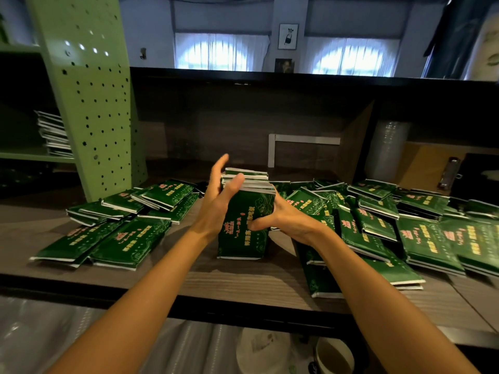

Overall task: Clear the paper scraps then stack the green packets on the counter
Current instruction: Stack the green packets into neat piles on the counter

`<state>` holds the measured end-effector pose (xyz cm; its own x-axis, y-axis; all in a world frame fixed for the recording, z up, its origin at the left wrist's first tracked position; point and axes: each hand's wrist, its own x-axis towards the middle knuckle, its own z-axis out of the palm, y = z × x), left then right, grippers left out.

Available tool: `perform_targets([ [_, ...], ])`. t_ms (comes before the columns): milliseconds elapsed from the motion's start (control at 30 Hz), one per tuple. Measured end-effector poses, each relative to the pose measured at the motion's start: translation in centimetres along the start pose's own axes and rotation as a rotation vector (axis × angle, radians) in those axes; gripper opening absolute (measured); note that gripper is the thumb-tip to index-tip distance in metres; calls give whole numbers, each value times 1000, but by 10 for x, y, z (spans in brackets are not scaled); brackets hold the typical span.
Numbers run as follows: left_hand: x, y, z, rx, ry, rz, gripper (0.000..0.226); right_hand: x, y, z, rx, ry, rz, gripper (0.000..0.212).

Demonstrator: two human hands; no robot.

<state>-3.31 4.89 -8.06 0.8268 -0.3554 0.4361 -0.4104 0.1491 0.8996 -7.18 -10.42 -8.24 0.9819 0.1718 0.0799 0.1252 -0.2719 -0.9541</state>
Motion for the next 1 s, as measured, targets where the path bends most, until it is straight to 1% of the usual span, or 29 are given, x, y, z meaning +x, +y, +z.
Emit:
perform_targets([
  [33,-3,-5,0,-54,-1,-24,114,-1,0,-1,-12,-16,8,87],
  [67,-8,-8,0,-85,-14,-41,128,-1,1,-2,-28,-35,15,88],
  [100,-13,-11,-1,-83,-34,-49,133,-1,3,-2,-50,-55,22,89],
  [200,-18,-17,-3,13,-47,-89,123,-1,5,0,-89,-88,41,91],
  [233,-19,-17,-4,28,-38,-103,118,0,5,1,-86,-83,42,90],
  [267,-20,-19,-4,29,-22,-124,106,-1,5,3,-82,-64,41,87],
  [367,-17,-17,1,15,70,-172,48,0,2,5,-24,4,41,75],
  [400,-12,-16,1,18,112,-191,41,1,2,5,-9,19,51,71],
  [433,-7,-12,1,9,148,-216,49,2,0,5,7,33,64,67],
  [500,6,-6,0,-20,187,-312,90,9,-3,6,80,78,104,58],
  [533,14,-6,-2,-41,201,-379,100,13,-3,5,132,106,136,55],
  [567,20,-6,-3,-58,210,-422,99,17,-3,5,190,134,169,54],
  [600,26,-4,-4,-60,202,-455,91,23,-3,5,242,157,198,53],
  [700,37,11,-6,-10,116,-553,59,37,-11,1,355,195,263,48],
  [800,46,20,-12,-21,73,-613,38,48,-31,-1,362,178,299,28],
  [833,48,28,-14,-15,80,-628,38,52,-40,-1,372,180,318,26],
  [867,51,35,-17,-15,97,-652,45,56,-48,-1,376,178,338,29],
  [900,54,45,-19,-10,121,-687,54,59,-57,0,378,172,363,30],
  [1000,66,72,-30,-12,215,-793,84,66,-96,3,390,114,458,18],
])
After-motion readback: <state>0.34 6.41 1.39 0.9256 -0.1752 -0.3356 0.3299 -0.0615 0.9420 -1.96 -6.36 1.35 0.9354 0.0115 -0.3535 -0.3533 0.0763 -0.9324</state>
